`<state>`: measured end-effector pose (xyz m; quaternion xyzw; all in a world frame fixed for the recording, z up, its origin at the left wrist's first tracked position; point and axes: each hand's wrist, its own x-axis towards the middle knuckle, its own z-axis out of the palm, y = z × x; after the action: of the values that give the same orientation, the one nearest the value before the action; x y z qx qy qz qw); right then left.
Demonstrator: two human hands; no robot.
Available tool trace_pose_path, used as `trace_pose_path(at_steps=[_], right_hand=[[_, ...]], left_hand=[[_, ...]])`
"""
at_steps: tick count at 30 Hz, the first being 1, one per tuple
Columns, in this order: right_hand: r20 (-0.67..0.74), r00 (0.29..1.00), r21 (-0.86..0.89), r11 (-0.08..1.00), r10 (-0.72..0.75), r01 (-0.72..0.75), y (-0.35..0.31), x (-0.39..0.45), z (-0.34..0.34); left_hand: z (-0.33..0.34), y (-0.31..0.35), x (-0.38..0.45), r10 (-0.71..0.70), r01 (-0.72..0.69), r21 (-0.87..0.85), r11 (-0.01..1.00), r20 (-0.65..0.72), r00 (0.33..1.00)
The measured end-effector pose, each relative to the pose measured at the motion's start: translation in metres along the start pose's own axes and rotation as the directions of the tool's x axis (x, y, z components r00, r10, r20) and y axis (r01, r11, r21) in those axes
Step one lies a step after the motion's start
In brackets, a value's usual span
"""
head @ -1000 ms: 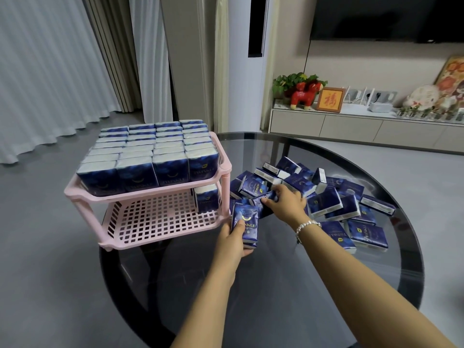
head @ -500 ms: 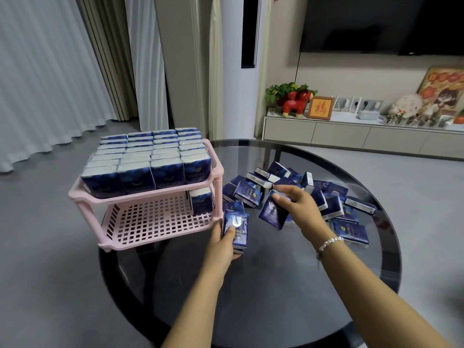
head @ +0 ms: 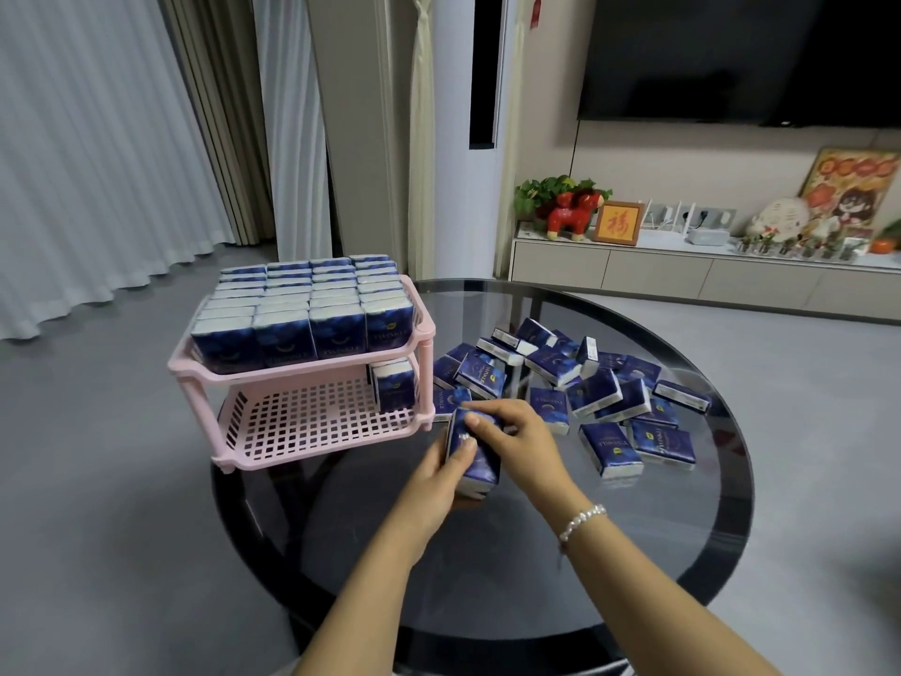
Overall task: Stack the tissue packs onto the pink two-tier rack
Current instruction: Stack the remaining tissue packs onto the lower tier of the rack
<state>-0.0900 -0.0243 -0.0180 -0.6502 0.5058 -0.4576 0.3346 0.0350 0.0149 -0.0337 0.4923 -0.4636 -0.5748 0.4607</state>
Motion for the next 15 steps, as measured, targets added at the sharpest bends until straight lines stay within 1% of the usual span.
trace_pose_path(at_steps=[1,2,3,4,5,6,8,10,12,15], right_hand=[[0.043,0.998,0.083,0.995,0.055,-0.059,0.000,-0.003,0.001],[0.113,0.984,0.224,0.962,0.134,-0.157,-0.002,-0.005,0.001],[0.209,0.957,0.355,0.896,0.201,-0.266,-0.002,-0.007,0.000],[0.302,0.925,0.445,0.824,0.229,-0.349,-0.002,-0.007,0.000],[0.376,0.901,0.474,0.792,0.215,-0.386,-0.001,-0.008,-0.002],[0.426,0.886,0.473,0.791,0.180,-0.388,-0.001,-0.009,-0.002],[0.460,0.879,0.452,0.818,0.127,-0.355,-0.001,-0.010,-0.004],[0.480,0.872,0.400,0.862,0.094,-0.313,0.000,-0.010,-0.006],[0.532,0.844,0.301,0.916,0.070,-0.266,0.001,-0.010,-0.006],[0.595,0.801,0.134,0.974,0.067,-0.181,0.003,-0.013,-0.002]], left_hand=[[-0.003,-0.001,-0.001,0.014,-0.014,-0.014,1.000,-0.018,1.000],[-0.007,-0.002,-0.002,0.022,-0.023,-0.047,0.999,-0.038,0.999],[-0.010,-0.001,-0.004,0.027,-0.030,-0.082,0.996,-0.044,0.999],[-0.014,-0.001,-0.005,0.038,-0.043,-0.103,0.994,-0.045,0.998],[-0.019,-0.001,-0.007,0.054,-0.058,-0.096,0.994,-0.038,0.998],[-0.024,-0.002,-0.008,0.072,-0.073,-0.073,0.995,-0.027,0.997],[-0.036,-0.003,-0.013,0.073,-0.073,0.013,0.997,0.011,0.997],[-0.048,-0.004,-0.017,0.062,-0.067,0.185,0.981,0.031,0.998],[-0.056,-0.004,-0.022,0.064,-0.068,0.373,0.925,0.024,0.998],[-0.061,-0.005,-0.029,0.071,-0.086,0.527,0.846,0.049,0.996]])
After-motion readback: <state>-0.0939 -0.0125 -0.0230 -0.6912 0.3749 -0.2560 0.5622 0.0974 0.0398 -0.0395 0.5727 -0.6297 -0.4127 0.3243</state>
